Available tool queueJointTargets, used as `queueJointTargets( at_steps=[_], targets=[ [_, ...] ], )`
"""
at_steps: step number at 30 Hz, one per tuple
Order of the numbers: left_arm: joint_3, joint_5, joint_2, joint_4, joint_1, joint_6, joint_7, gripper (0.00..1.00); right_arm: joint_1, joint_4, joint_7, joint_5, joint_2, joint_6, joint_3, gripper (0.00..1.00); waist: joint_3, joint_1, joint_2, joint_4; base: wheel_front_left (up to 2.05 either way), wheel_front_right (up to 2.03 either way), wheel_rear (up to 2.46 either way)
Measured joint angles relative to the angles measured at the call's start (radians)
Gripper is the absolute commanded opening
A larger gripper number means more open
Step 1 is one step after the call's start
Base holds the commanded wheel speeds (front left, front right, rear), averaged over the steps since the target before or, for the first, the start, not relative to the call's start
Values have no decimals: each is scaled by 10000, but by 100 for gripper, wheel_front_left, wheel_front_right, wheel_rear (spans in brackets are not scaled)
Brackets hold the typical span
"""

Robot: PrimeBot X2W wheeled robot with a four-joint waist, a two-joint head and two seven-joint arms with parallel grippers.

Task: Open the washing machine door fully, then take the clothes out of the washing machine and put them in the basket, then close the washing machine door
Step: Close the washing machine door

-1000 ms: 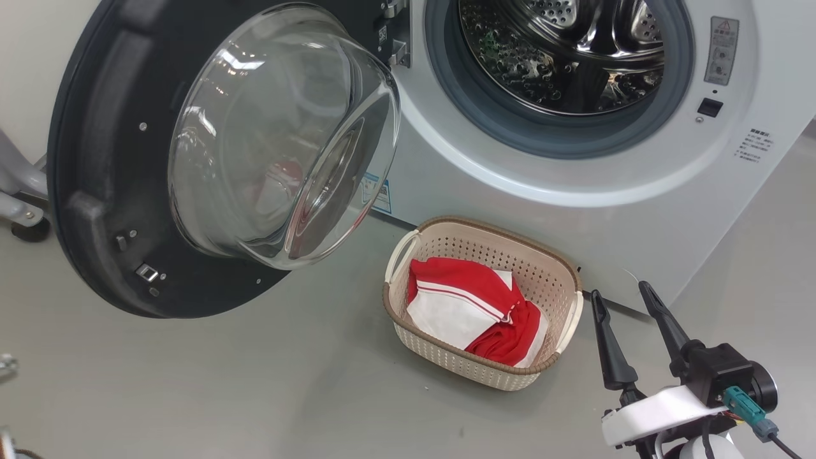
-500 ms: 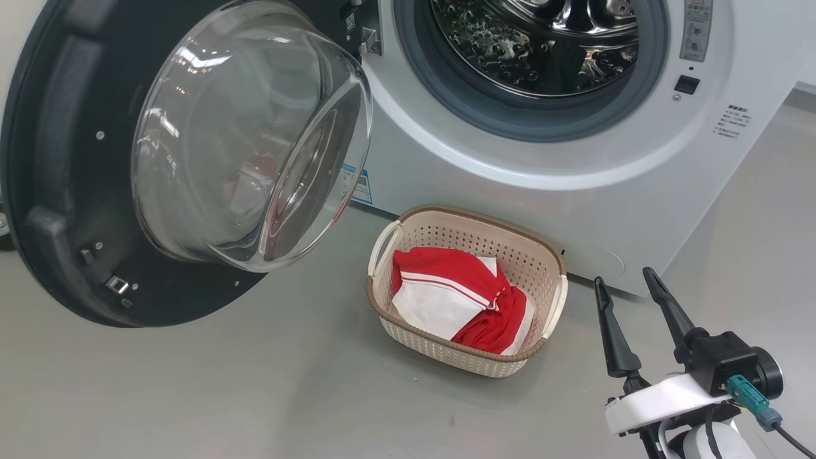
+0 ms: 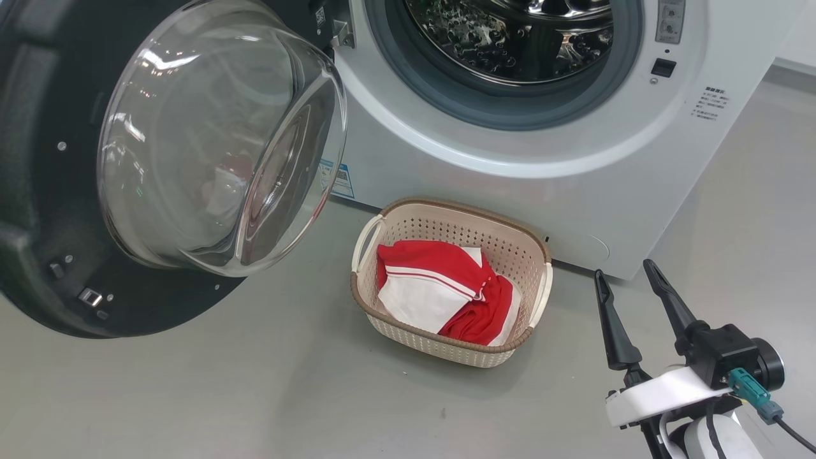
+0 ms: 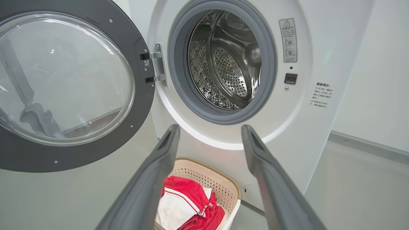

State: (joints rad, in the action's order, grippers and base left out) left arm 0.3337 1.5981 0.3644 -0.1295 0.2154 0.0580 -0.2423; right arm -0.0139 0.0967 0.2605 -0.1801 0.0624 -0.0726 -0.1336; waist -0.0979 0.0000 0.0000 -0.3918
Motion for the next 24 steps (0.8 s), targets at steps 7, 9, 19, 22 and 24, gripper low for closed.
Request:
queueJointTargets(
  at_steps=[7,9,19,22,24],
  targets=[
    [-263,-67,75,-589,218,-15,-385,0,85,6,0,59,48,-46,6,100,-106,0,0,192,0,0,0],
    [-337,-67,84,-732,291,-29,-472,0,88,4,0,59,50,-46,8,100,-144,0,0,231,0,0,0],
    [-763,-61,157,-1225,593,-378,-966,0,104,4,0,148,180,-44,88,100,-255,0,0,309,0,0,0],
    [-811,82,163,-1258,616,-585,-1269,0,110,0,0,165,182,-42,90,100,-276,0,0,311,0,0,0],
    [-876,209,163,-1269,618,-709,-1475,0,122,-8,0,209,182,-42,90,100,-283,0,0,310,0,0,0]
  ],
)
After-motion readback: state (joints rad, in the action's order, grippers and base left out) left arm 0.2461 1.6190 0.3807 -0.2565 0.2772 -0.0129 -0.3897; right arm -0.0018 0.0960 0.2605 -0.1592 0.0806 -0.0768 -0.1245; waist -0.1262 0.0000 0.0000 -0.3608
